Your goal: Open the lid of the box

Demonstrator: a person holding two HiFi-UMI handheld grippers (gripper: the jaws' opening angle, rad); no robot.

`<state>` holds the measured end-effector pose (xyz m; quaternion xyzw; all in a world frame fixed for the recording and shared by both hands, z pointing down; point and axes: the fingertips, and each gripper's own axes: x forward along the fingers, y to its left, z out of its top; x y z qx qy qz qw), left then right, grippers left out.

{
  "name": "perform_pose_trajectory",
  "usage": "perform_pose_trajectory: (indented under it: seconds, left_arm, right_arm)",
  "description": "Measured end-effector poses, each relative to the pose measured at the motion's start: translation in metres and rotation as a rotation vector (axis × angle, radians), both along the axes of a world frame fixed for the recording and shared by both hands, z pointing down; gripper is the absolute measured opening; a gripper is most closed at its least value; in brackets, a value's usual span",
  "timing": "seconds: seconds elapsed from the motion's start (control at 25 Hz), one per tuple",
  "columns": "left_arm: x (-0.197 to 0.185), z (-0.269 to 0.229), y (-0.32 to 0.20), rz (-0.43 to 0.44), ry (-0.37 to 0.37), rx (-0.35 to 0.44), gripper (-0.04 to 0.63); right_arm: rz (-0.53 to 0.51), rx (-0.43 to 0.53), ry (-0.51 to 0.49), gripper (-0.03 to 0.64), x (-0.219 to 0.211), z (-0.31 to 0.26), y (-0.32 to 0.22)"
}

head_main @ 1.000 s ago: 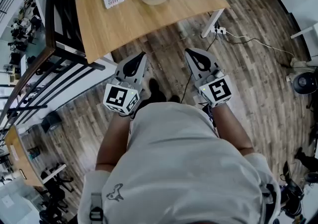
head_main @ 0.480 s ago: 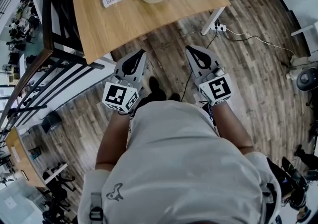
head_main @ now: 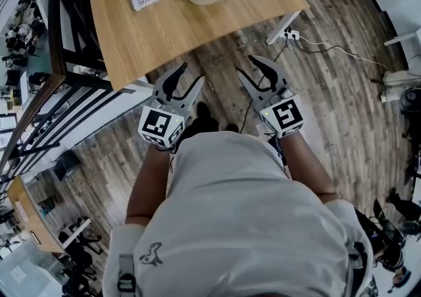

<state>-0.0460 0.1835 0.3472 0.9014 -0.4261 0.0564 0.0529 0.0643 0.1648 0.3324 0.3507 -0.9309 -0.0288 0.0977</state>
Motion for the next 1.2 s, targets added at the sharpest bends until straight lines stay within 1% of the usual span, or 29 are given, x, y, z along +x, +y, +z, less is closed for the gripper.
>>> perform_pose_trajectory:
  seconds: [0.08,0.16,0.44,0.64,0.76,0.84,1.04,1.2]
  left_arm:
    - [-0.005,0.008,-0.014,0.025,0.000,-0.018,0.240]
    - [-0.014,0.014,-0.029,0.037,-0.003,-0.030,0.264]
    - [-0.052,0.021,-0.084,0.077,0.004,-0.053,0.276]
    - [-0.072,0.024,-0.111,0.114,0.015,-0.069,0.276]
    - [-0.078,0.026,-0.123,0.130,0.018,-0.082,0.276]
    - [-0.080,0.026,-0.130,0.135,0.017,-0.086,0.276]
    - [-0.071,0.032,-0.146,0.137,0.002,-0.089,0.276]
    - [-0.062,0.035,-0.162,0.122,-0.008,-0.090,0.277]
  right_arm:
    - [-0.009,-0.017,0.023,0.192,-0.011,0.006,-0.014]
    - [-0.004,-0.030,0.038,0.202,-0.020,0.012,-0.031]
    - [0.025,-0.036,0.054,0.216,-0.059,0.010,-0.089]
    - [0.063,-0.048,0.069,0.219,-0.074,0.015,-0.114]
    - [0.087,-0.066,0.080,0.219,-0.075,0.019,-0.124]
    - [0.098,-0.061,0.076,0.219,-0.074,0.015,-0.132]
    - [0.135,-0.054,0.078,0.219,-0.049,0.014,-0.151]
    - [0.133,-0.052,0.065,0.219,-0.037,0.017,-0.175]
